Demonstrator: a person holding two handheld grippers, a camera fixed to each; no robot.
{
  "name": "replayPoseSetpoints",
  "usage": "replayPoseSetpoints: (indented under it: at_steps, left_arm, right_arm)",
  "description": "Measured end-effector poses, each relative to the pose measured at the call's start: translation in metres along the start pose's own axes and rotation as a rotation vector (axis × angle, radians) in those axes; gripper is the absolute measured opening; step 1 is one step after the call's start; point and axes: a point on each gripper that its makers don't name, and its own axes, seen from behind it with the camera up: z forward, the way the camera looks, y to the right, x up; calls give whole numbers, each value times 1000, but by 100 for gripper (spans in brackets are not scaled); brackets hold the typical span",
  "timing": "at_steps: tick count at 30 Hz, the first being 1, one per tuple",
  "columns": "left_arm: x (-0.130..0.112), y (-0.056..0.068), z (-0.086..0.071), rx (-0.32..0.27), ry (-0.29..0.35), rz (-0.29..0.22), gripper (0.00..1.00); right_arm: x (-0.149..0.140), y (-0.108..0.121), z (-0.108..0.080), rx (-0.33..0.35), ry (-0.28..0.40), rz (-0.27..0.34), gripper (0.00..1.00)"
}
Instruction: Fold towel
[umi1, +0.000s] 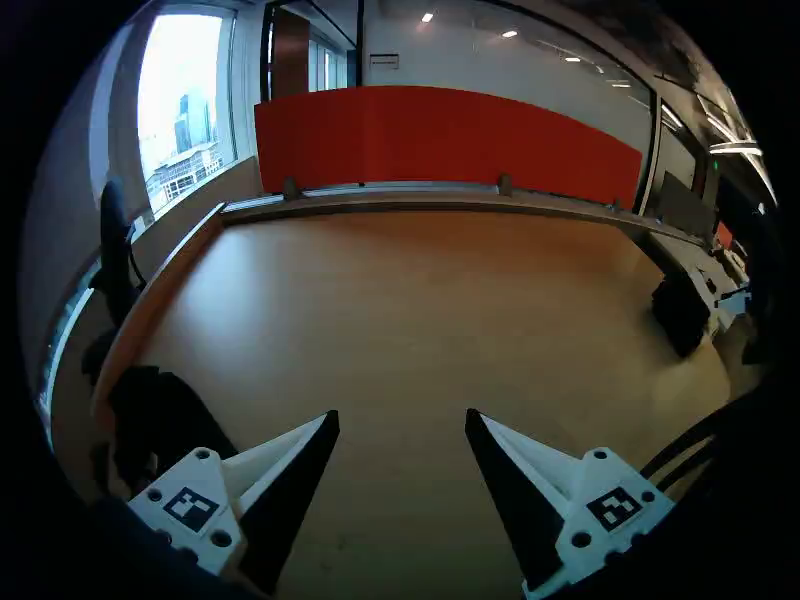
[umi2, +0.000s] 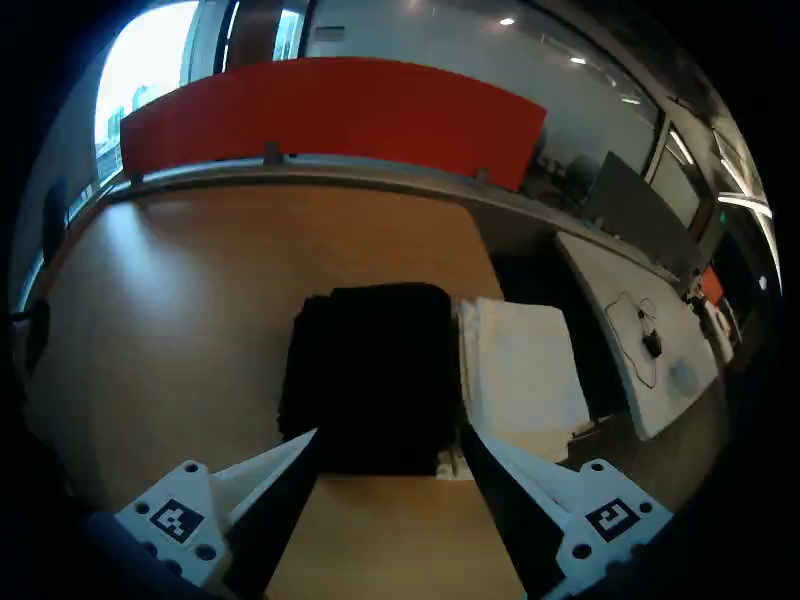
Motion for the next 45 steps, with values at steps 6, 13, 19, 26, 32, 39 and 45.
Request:
replayPoseSetpoints:
  at_steps: [6,13,19,26,32,39,45]
  left_arm:
    - [7,2,1,-9,14,-10,94]
    - [16,4,3,-10,28,-2,94]
    - [23,4,4,-7,40,0,94]
    - [32,2,5,1,60,-7,94]
    - [44,0,6,7,93,-30,94]
    - [67,1,5,9,161,-40,94]
    - [91,-2,1,18,246,-53,94]
  right_arm:
    - [25,-13,-16,-13,124,69,100]
    - [49,-24,-33,-22,247,130,100]
    - [60,-32,-40,-28,309,158,100]
    - [73,-42,-44,-21,366,167,100]
    - [99,-56,-59,-8,461,170,100]
    - [129,-74,-81,10,576,171,100]
    - [141,-87,-86,15,619,152,100]
